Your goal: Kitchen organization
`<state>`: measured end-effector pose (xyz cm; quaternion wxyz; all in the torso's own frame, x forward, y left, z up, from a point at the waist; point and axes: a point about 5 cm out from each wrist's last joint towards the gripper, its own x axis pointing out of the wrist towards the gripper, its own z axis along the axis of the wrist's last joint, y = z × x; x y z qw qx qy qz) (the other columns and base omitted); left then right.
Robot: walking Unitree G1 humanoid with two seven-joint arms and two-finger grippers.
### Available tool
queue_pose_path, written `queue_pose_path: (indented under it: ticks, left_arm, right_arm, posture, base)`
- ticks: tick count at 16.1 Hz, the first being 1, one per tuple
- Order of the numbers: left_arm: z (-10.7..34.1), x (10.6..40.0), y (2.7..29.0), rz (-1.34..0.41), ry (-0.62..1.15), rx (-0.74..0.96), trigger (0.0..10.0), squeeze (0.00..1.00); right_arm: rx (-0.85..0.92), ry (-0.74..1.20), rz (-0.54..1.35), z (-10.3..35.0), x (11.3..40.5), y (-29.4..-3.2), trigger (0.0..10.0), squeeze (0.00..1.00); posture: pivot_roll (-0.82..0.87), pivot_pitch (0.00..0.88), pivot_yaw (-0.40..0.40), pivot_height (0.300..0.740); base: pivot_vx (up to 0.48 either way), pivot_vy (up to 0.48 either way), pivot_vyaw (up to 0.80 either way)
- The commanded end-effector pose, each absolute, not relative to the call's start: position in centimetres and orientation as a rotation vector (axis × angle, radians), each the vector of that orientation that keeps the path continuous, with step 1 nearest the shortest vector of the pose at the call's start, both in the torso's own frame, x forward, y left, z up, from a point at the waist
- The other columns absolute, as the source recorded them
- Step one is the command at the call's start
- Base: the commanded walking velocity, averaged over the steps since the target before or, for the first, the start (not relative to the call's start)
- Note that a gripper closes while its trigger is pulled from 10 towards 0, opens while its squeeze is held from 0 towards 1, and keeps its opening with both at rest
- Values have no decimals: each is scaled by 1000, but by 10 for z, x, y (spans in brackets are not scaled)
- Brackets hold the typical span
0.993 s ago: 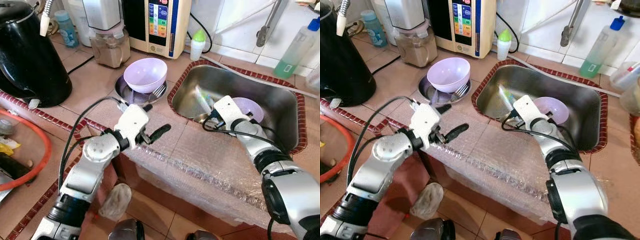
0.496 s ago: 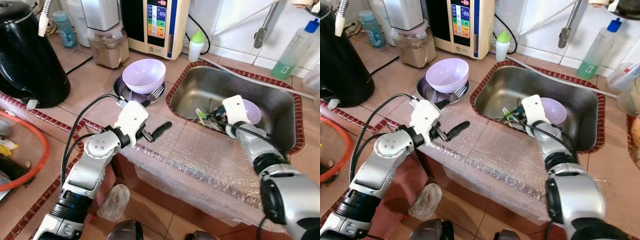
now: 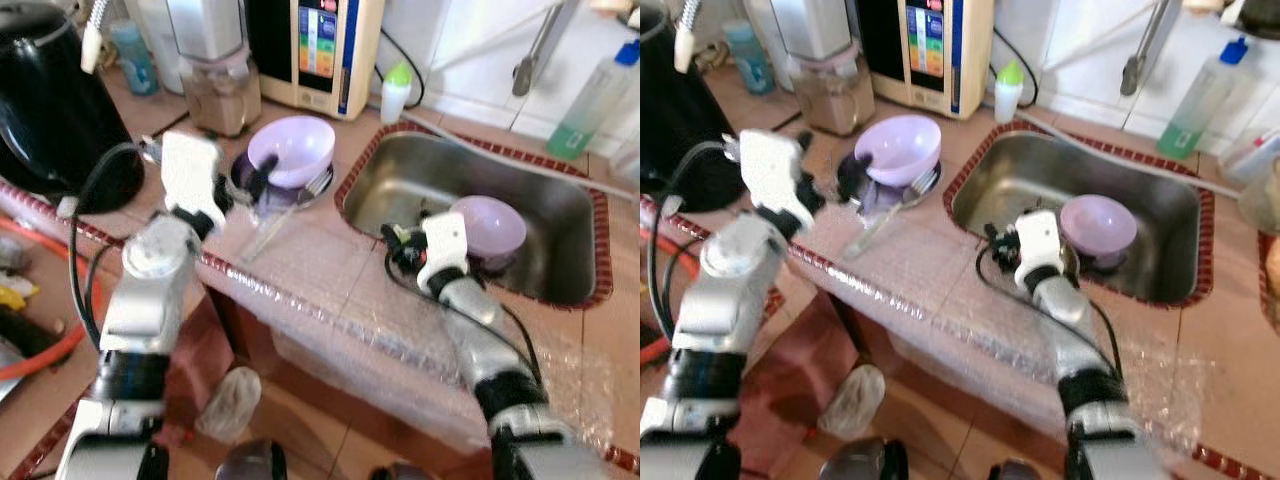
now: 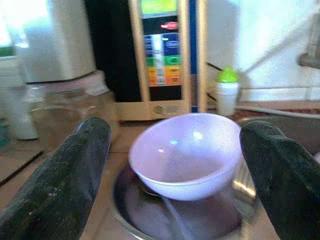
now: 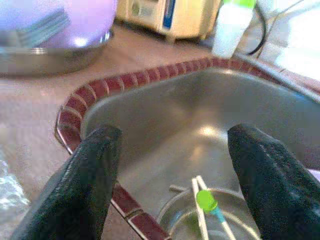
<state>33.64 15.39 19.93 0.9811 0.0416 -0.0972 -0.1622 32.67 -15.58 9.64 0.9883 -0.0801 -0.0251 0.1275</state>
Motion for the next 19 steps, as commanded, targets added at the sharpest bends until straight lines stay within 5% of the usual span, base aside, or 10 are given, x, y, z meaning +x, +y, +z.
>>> queue_pose_path:
  ticks: [1, 7, 8, 9, 10, 11, 19]
  left_arm:
    - [198, 346, 164, -257, -152, 46, 10000, 1000]
    - [203, 381, 169, -172, -45, -69, 10000, 1000]
    - [204, 385, 168, -170, -30, -77, 10000, 1000]
    - [204, 389, 169, -160, -8, -81, 10000, 137]
    - [203, 392, 169, -156, 4, -91, 10000, 137]
    - [202, 395, 170, -136, 23, -93, 10000, 0]
    - [188, 407, 179, -76, 188, -218, 10000, 0]
  right_arm:
    - [-169, -147, 241, 112, 323, -154, 10000, 1000]
    - [-145, -178, 213, 122, 290, -151, 10000, 1000]
    - [-149, -170, 223, 121, 286, -150, 10000, 655]
    - [-149, -170, 227, 122, 282, -148, 10000, 0]
    - [-151, -167, 230, 123, 280, -147, 10000, 0]
    - [-156, -162, 233, 123, 277, -145, 10000, 0]
    - [-146, -118, 295, 127, 259, -130, 10000, 0]
  posture:
    - [5, 60, 35, 740]
    - [-61, 114, 70, 740]
    - [-76, 128, 78, 740]
    - [-87, 137, 84, 740]
    - [-90, 140, 84, 740]
    - [-100, 152, 87, 740]
    - [-122, 176, 108, 740]
  base:
    - [0, 0, 0]
    - [0, 0, -166]
    - [0, 0, 0]
    - [0, 0, 0]
    - [0, 0, 0]
    - [0, 0, 0]
    - [0, 0, 0]
